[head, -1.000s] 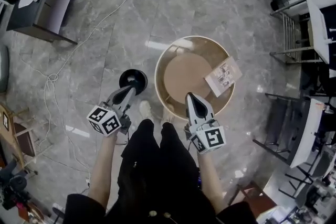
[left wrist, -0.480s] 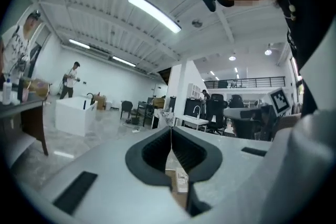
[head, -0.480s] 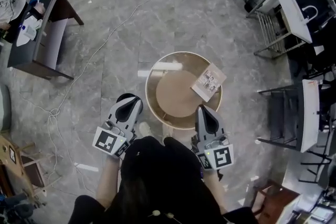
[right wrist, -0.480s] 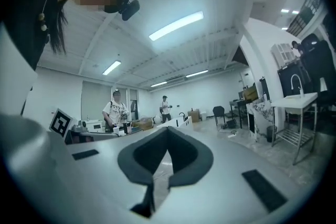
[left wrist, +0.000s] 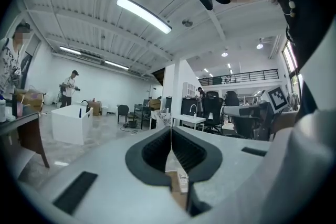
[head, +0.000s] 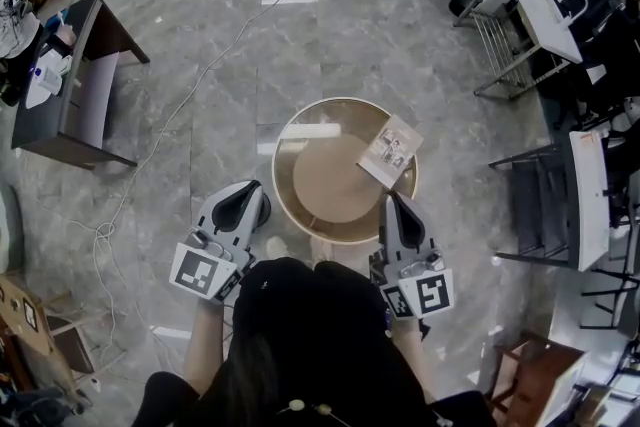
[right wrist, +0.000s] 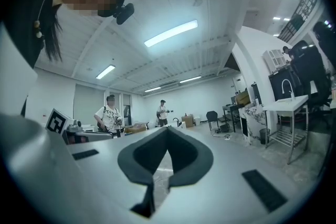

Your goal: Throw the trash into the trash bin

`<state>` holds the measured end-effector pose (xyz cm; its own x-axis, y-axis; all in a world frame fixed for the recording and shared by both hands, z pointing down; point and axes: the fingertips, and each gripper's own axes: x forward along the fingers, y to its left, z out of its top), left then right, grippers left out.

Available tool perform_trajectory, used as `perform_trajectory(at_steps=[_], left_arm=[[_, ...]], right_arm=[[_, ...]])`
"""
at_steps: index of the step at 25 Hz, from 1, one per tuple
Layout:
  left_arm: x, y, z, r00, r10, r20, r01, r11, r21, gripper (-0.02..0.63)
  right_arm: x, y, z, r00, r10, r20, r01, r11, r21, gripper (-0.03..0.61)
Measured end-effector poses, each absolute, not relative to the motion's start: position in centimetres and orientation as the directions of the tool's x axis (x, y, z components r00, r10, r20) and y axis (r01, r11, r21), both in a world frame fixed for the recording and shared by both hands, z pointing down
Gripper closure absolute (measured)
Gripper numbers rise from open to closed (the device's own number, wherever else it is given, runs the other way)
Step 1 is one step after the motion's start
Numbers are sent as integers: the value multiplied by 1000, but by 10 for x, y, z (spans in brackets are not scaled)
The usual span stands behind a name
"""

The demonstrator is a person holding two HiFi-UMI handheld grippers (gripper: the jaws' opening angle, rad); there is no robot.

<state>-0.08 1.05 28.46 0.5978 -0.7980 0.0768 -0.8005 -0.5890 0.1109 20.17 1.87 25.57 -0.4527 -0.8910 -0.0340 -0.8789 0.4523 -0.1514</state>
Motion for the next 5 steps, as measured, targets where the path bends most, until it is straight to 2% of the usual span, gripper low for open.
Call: perform_trajectory(at_steps=[5], left_arm=[[-3,14,282,612,-789,54,-788,-604,122,606]], right_arm=[[202,20,255,-442,-896,-37,-883,442,-159,577]])
